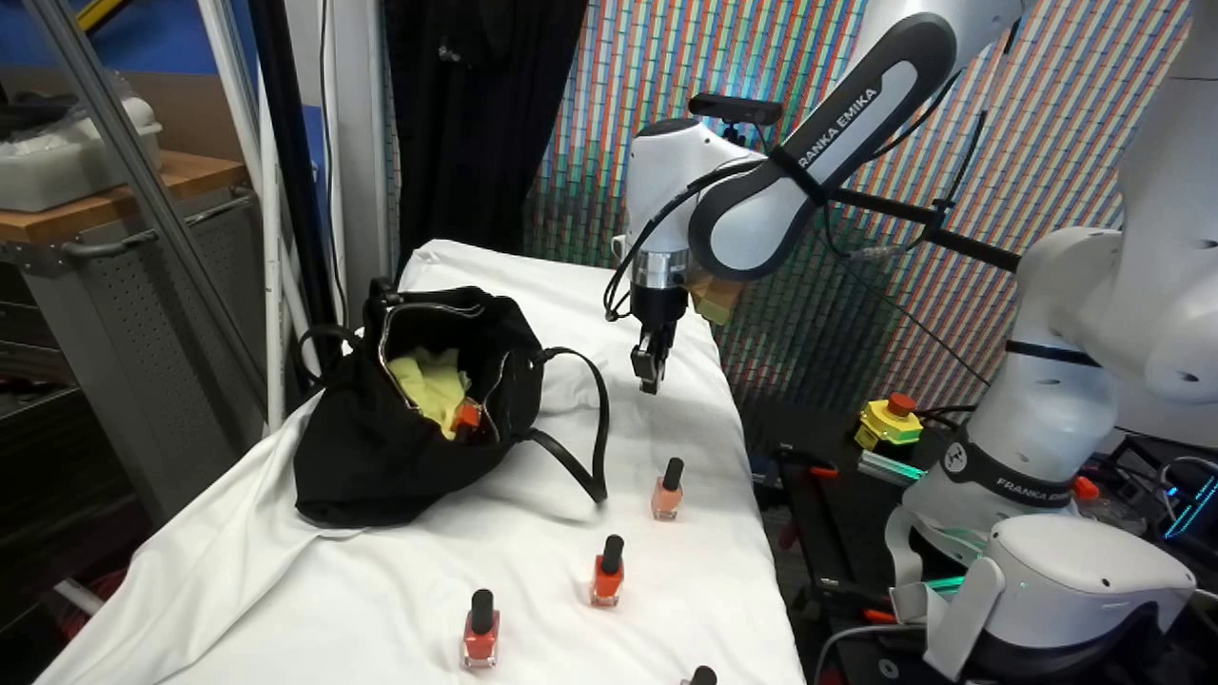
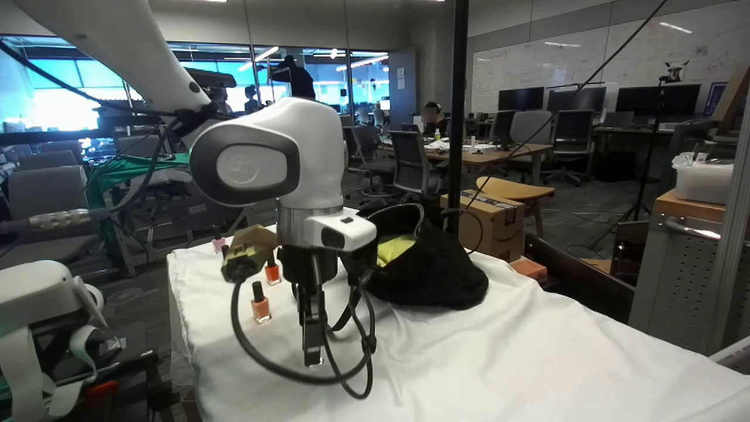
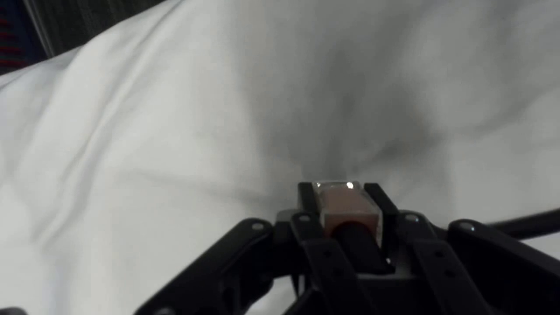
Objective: Pick up the nail polish and put them in the bag
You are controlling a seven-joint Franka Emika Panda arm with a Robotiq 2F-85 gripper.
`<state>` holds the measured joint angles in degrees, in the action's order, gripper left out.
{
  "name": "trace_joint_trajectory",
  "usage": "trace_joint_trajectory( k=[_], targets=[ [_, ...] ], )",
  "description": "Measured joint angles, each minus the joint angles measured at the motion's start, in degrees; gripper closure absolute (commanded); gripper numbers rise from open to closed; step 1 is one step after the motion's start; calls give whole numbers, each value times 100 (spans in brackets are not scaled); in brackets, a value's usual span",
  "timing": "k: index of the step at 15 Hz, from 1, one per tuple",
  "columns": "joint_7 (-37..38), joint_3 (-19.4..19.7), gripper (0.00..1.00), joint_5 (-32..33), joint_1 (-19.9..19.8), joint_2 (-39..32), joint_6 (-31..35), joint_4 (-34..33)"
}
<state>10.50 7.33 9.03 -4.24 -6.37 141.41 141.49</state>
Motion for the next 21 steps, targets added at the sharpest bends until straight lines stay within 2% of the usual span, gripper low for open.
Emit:
trace_joint_trajectory(
  k=[4, 9, 14, 21],
  targets=[
    [621, -208, 79, 650, 282, 450, -494, -353],
    [1161, -628, 79, 1162, 522, 519, -612, -915],
    [1302, -865, 79, 1442, 747, 167, -611, -1532],
    [1324, -831, 80, 1576, 928, -761, -608, -2580]
  ],
)
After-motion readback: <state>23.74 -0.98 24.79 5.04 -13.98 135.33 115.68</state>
